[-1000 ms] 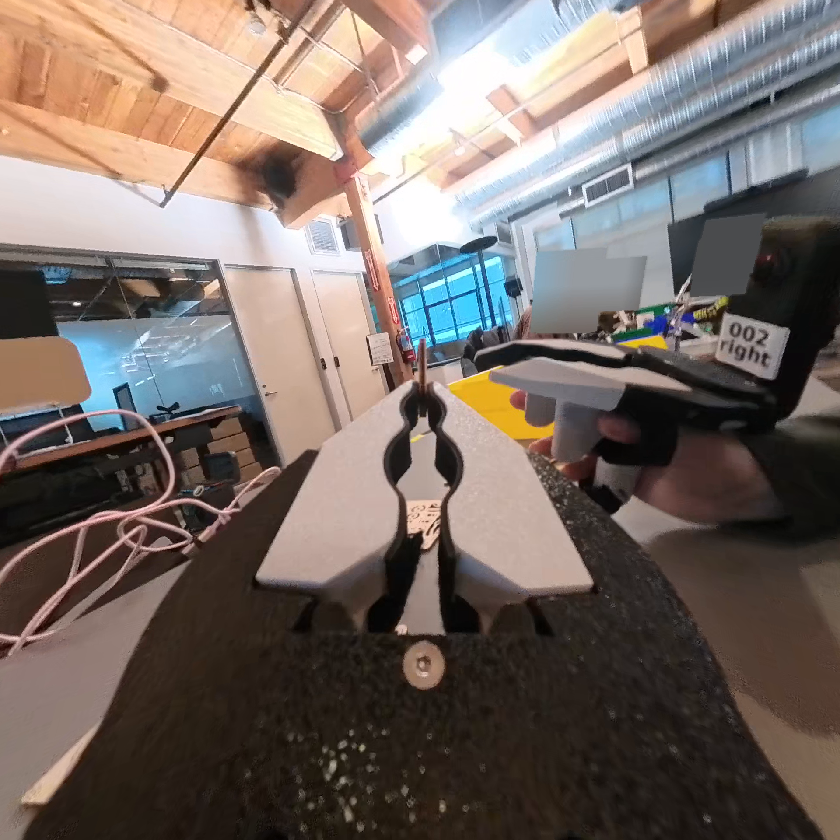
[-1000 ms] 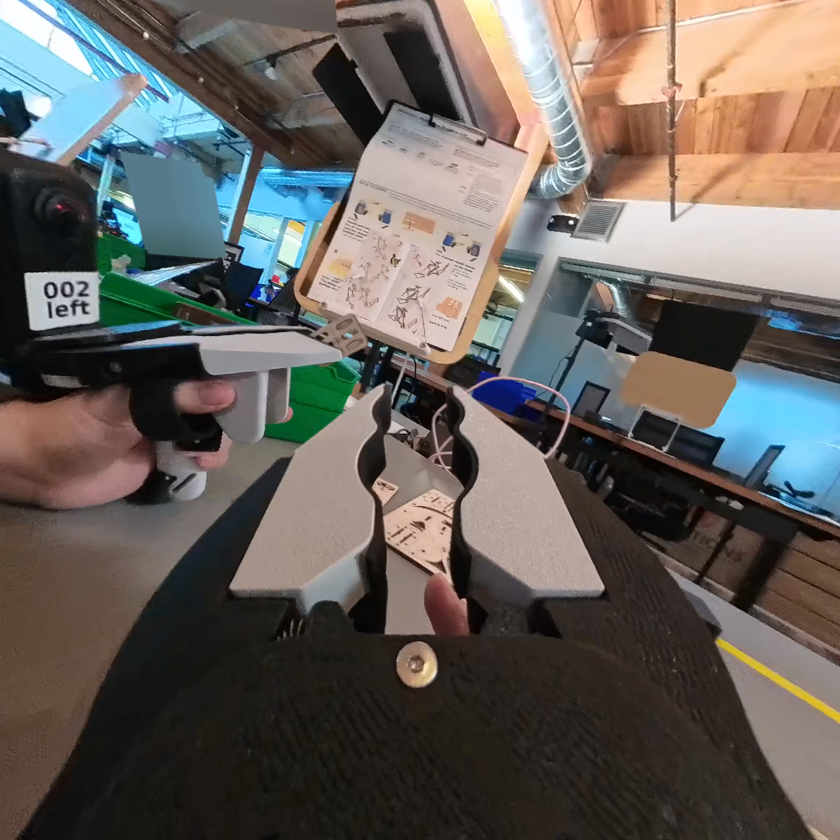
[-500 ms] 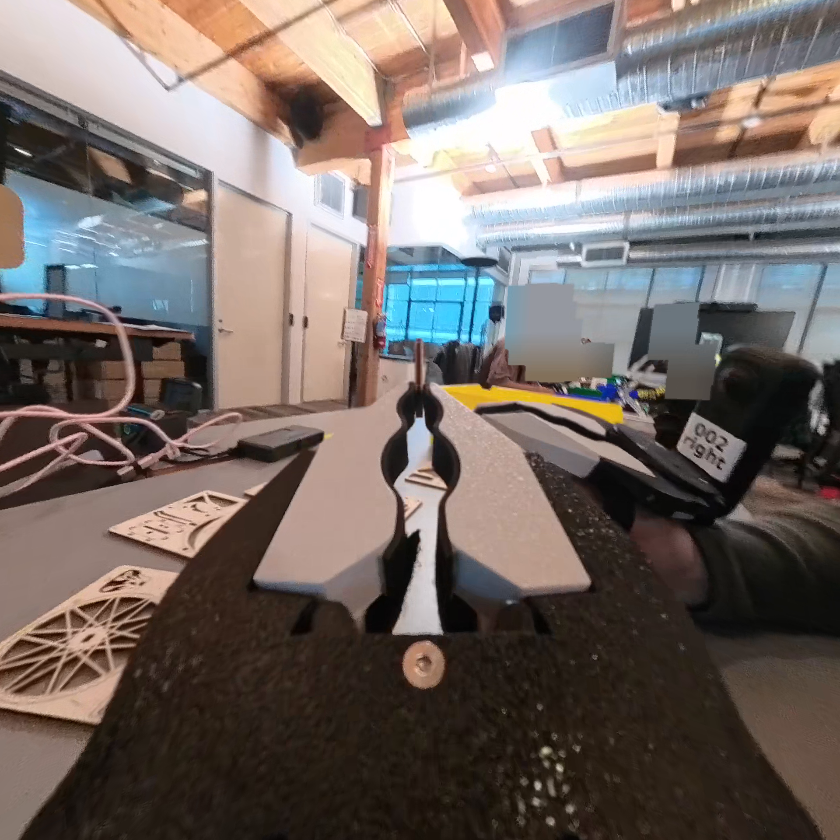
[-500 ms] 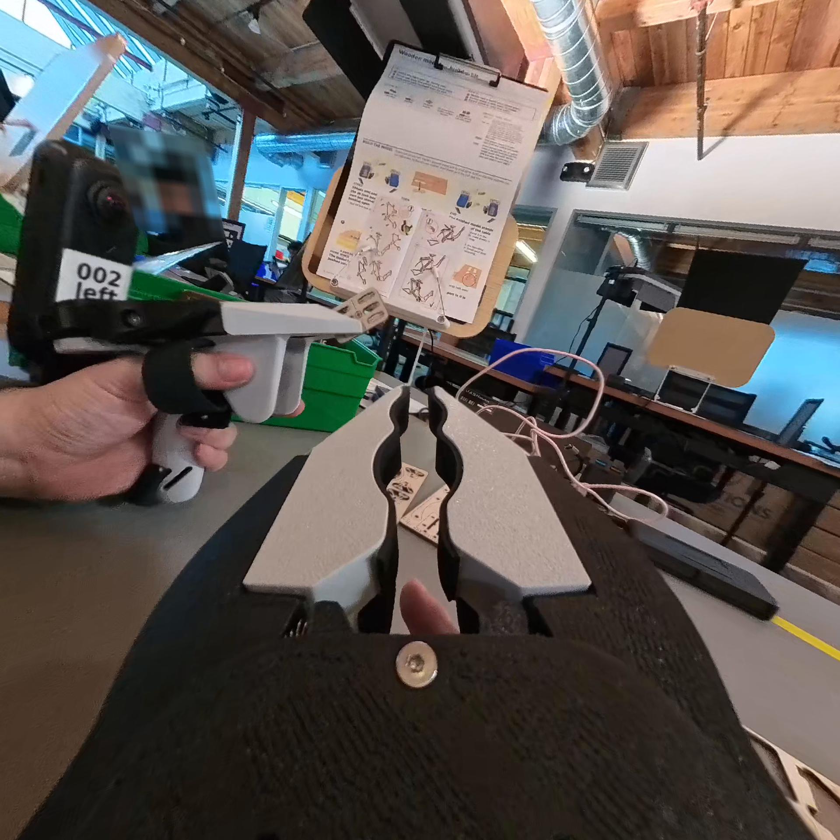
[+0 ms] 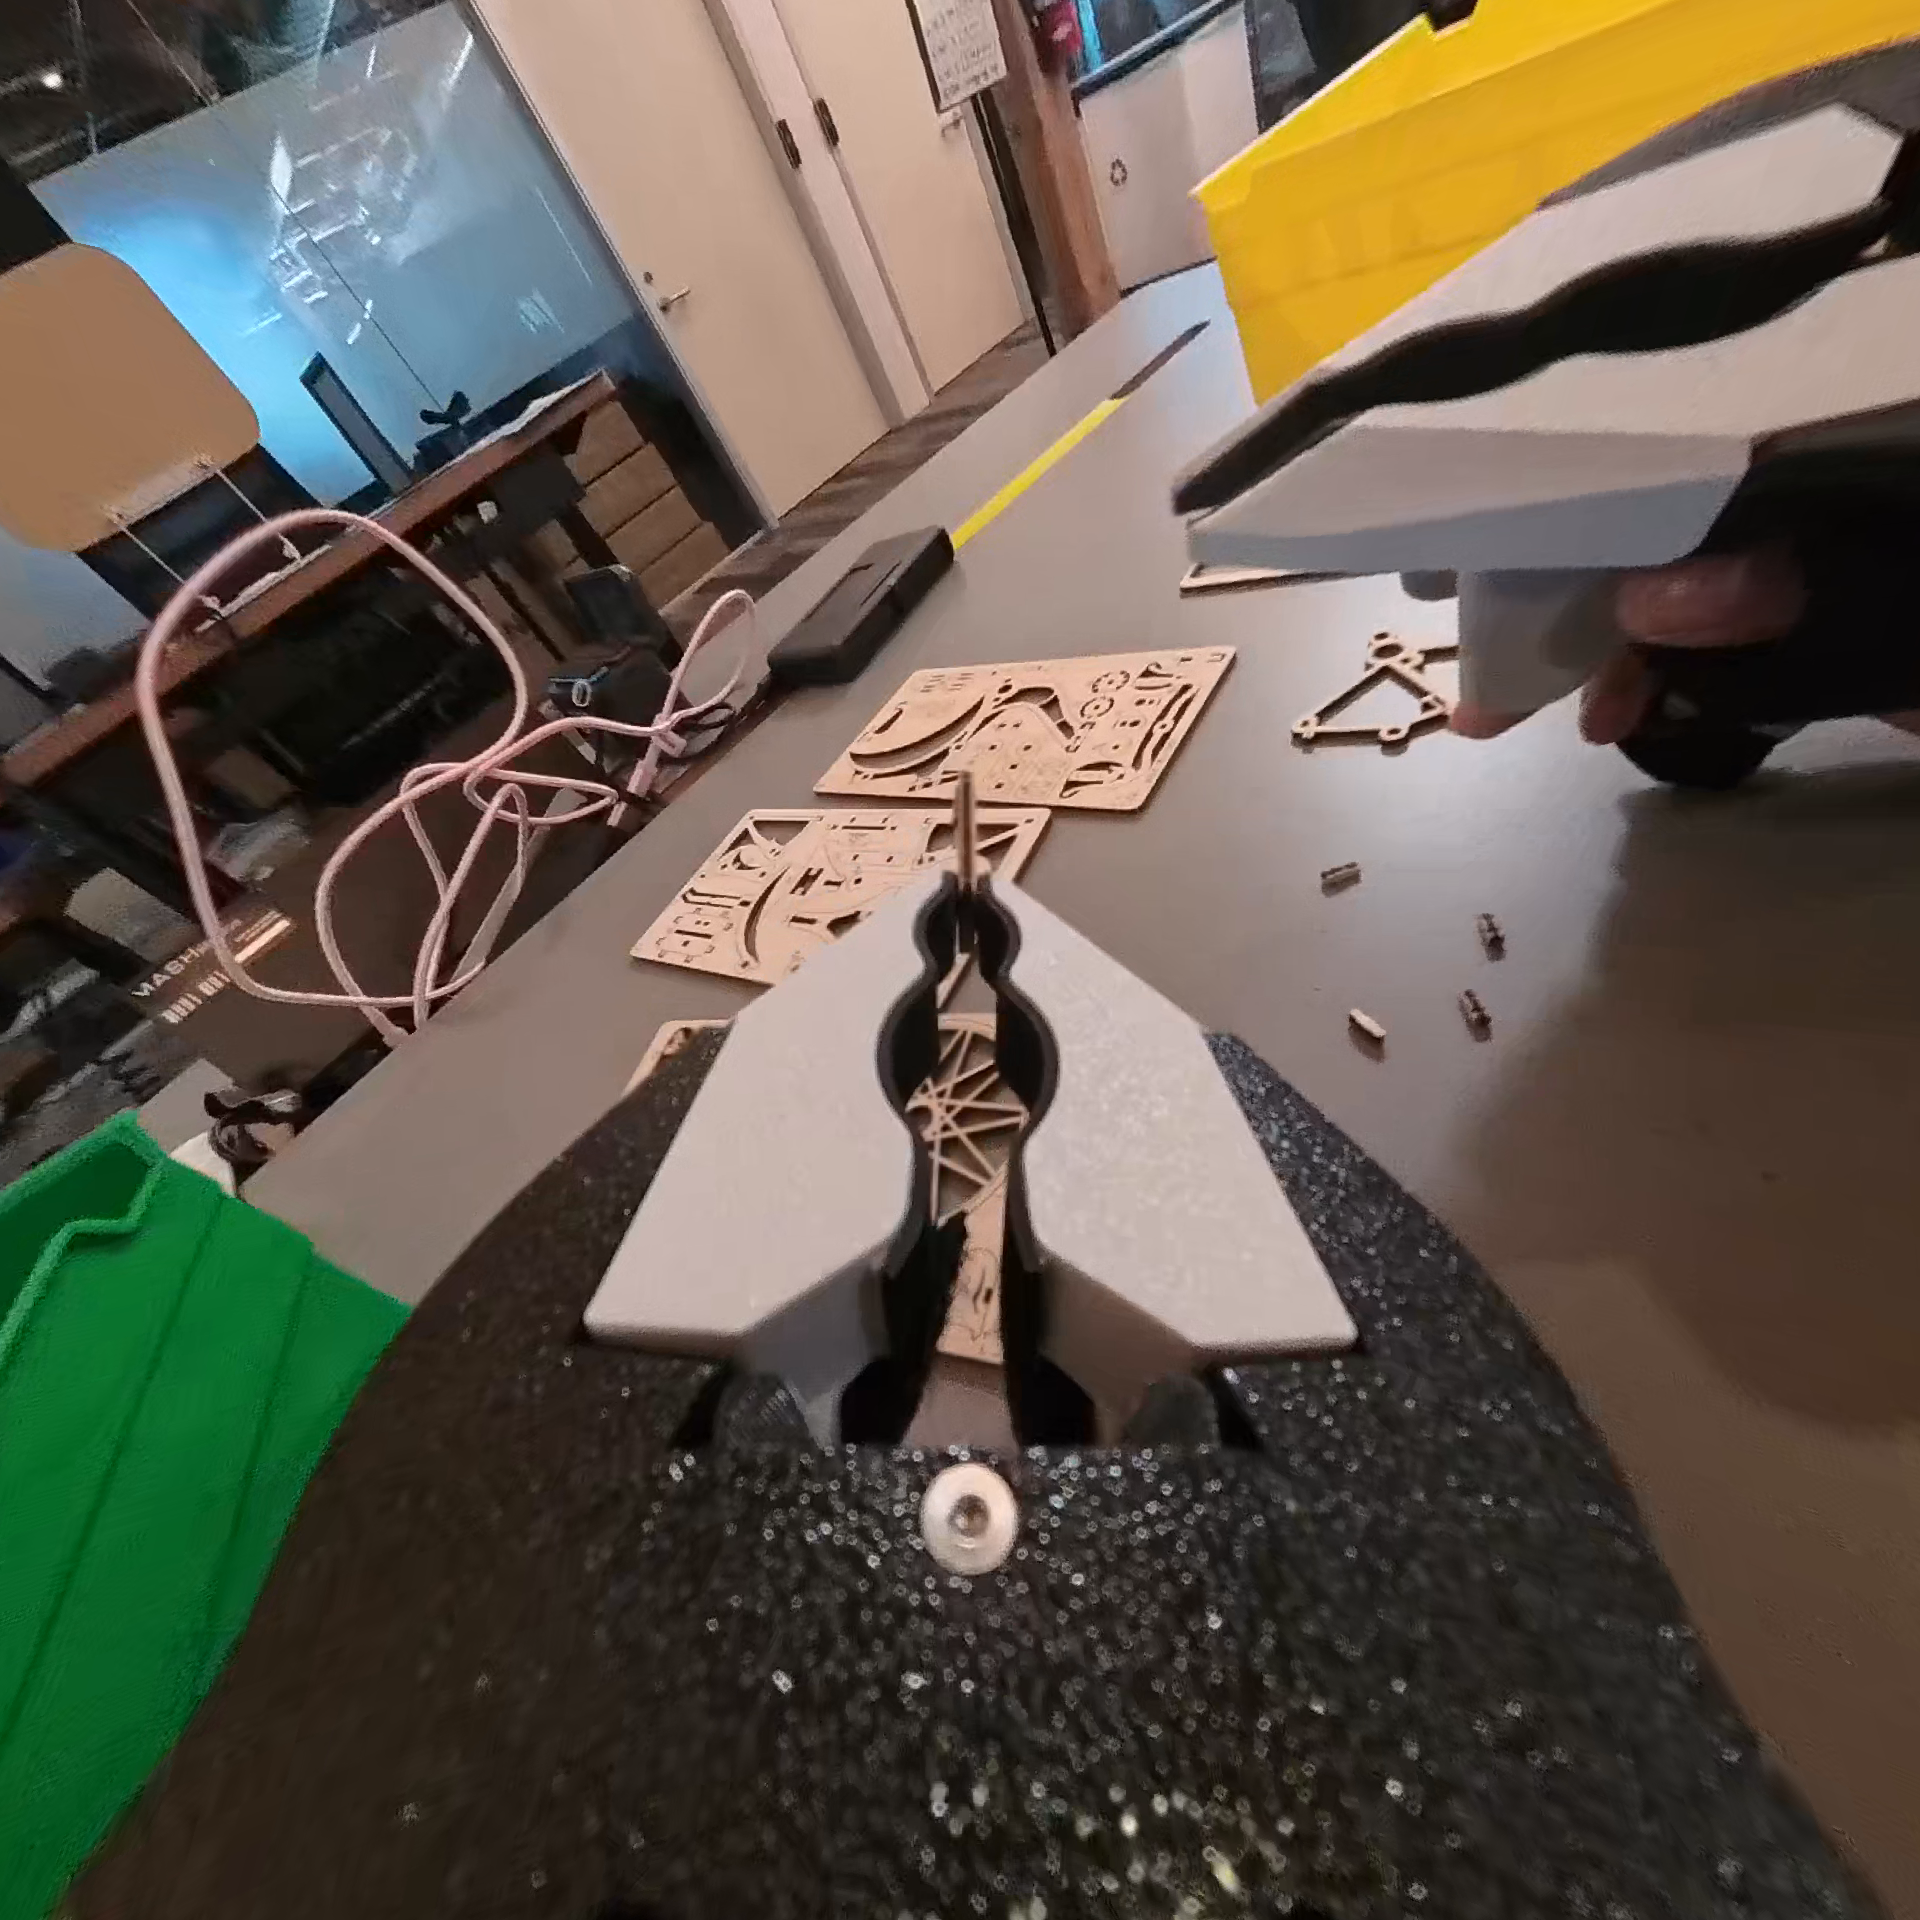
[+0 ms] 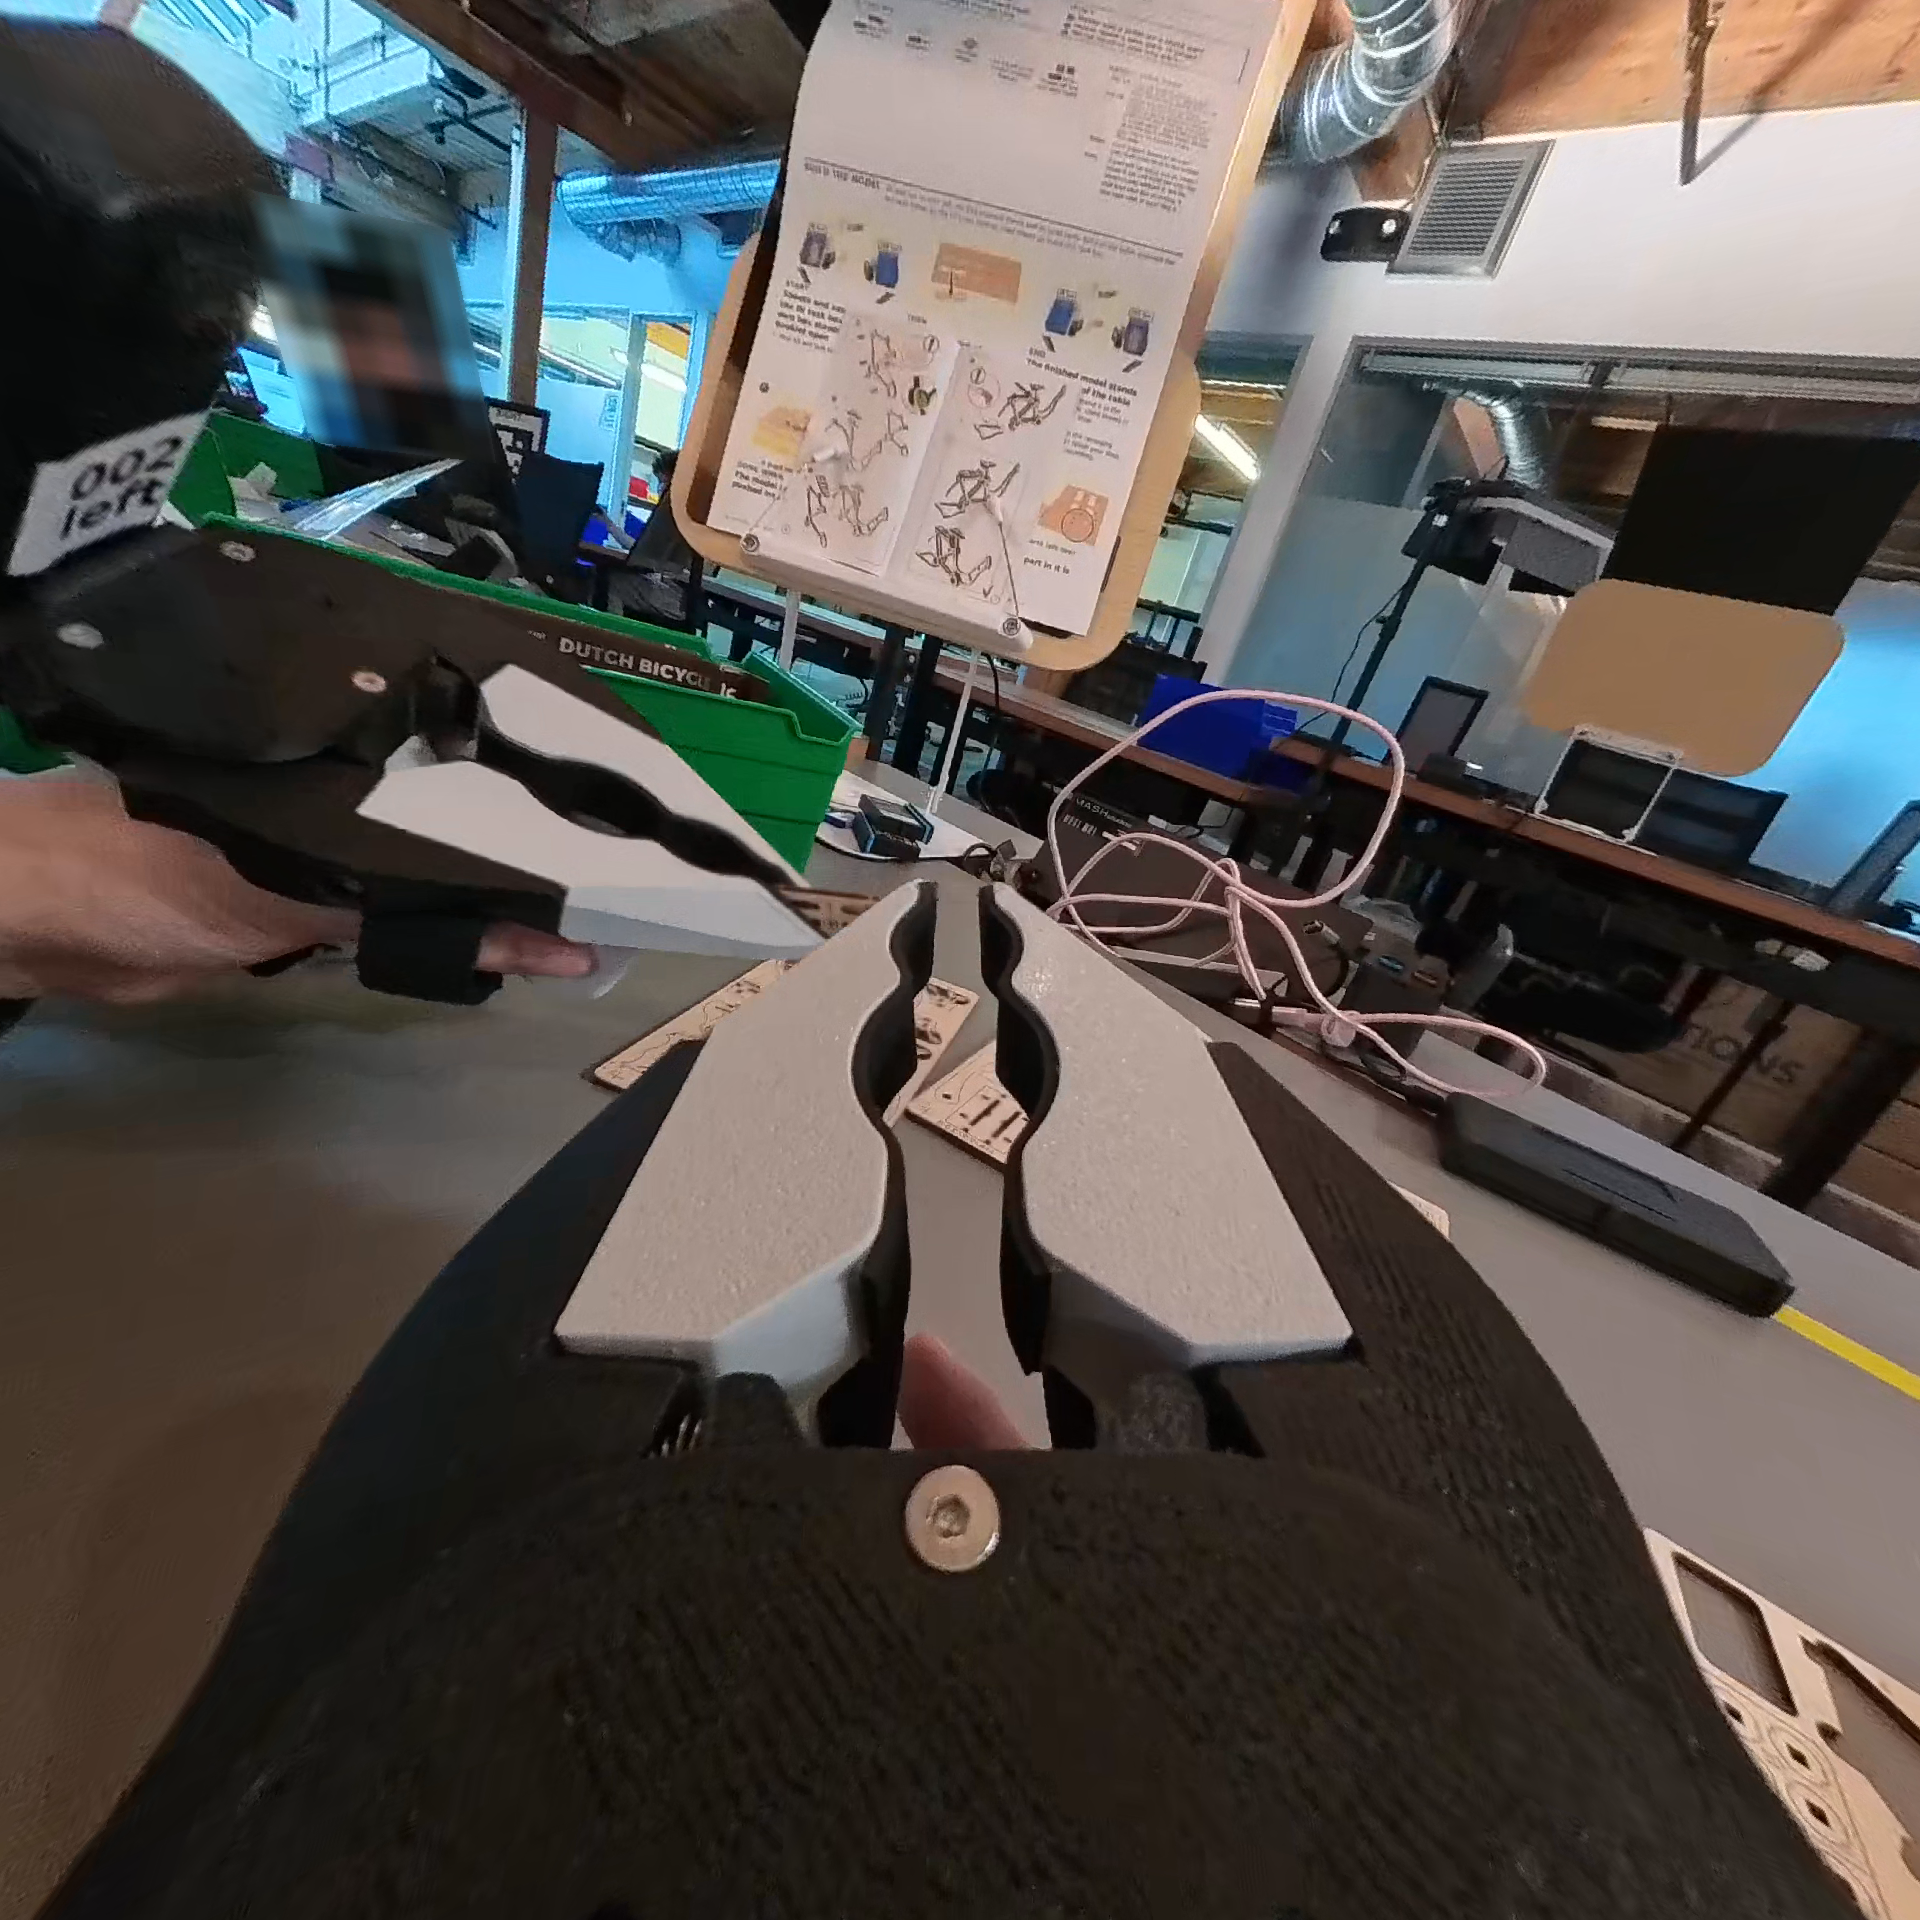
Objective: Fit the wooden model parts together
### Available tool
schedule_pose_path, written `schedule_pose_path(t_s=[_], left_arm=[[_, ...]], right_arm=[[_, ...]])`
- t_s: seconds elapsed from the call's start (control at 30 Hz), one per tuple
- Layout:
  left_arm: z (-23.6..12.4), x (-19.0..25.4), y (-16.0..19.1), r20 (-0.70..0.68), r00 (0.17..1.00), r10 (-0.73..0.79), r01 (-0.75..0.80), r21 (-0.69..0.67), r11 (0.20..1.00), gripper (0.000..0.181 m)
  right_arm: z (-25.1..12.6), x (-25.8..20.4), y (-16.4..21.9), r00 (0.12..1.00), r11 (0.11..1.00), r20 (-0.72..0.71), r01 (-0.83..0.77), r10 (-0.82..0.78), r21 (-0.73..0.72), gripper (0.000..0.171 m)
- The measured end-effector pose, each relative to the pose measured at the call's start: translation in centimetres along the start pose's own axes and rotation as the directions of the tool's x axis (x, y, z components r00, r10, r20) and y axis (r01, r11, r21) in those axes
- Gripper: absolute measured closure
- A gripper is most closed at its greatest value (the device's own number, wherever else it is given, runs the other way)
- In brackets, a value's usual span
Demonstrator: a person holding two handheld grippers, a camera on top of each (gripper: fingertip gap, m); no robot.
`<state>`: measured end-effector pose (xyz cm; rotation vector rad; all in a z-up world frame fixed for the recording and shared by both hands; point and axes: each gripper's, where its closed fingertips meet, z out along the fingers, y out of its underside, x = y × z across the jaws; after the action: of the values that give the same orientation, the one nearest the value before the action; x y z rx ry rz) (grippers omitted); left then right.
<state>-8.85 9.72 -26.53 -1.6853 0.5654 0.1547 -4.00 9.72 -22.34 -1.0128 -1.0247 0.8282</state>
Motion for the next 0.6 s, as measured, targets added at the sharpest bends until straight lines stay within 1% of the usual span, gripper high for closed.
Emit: schedule_pose_path(t_s=[0.17,0.5,0.6], left_arm=[[0.1,0.8,0.0,-0.013,0.998,0.056,-0.056,-0.004,0.998,0.181],[0.1,1.1,0.0,-0.042,0.998,0.037,-0.037,0.011,0.999,0.181],[0.1,2.1,-0.7,-0.109,0.994,0.022,-0.015,0.063,0.998,0.181]], right_arm=[[0.1,-0.5,-0.1,1.0,1.0,0.022,0.01,-0.01,0.004,0.165],[0.2,-1.6,-0.2,0.997,0.999,0.075,0.031,-0.032,0.013,0.165],[0.1,-1.9,-0.5,0.994,1.0,0.105,-0.005,0.002,0.026,0.162]])
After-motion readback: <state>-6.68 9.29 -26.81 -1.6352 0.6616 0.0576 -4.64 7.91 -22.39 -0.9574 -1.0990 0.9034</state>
